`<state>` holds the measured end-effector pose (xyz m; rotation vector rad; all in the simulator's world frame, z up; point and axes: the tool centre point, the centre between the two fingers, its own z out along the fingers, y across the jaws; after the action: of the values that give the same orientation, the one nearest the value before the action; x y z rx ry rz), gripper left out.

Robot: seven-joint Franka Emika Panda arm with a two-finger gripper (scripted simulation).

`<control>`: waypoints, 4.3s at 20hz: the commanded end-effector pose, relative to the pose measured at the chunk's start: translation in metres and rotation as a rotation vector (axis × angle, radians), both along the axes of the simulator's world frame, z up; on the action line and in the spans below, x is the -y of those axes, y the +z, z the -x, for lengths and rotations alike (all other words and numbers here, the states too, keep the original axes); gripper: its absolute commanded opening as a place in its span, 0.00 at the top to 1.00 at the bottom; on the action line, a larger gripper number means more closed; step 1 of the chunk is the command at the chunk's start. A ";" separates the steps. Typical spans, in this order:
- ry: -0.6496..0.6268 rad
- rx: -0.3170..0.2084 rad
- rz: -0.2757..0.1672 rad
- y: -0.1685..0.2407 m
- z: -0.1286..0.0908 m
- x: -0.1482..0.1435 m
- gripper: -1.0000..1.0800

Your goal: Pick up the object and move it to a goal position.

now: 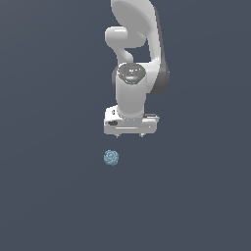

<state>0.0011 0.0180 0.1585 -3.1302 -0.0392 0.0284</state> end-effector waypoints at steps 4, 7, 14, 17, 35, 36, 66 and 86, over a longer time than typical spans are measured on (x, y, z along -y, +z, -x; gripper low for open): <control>-0.079 0.005 0.001 -0.023 -0.018 0.029 0.04; -0.131 0.009 0.004 -0.039 -0.028 0.049 0.04; -0.205 0.016 0.011 -0.064 -0.040 0.080 0.04; -0.218 0.017 0.012 -0.068 -0.042 0.085 0.04; -0.220 0.017 0.013 -0.119 -0.042 0.086 0.04; -0.220 0.017 0.013 -0.119 -0.042 0.086 0.04; -0.221 0.017 0.012 -0.056 -0.015 0.113 1.00; -0.221 0.017 0.010 0.147 0.071 0.197 1.00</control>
<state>-0.0628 -0.1719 0.2891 -3.1240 0.3082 -0.0010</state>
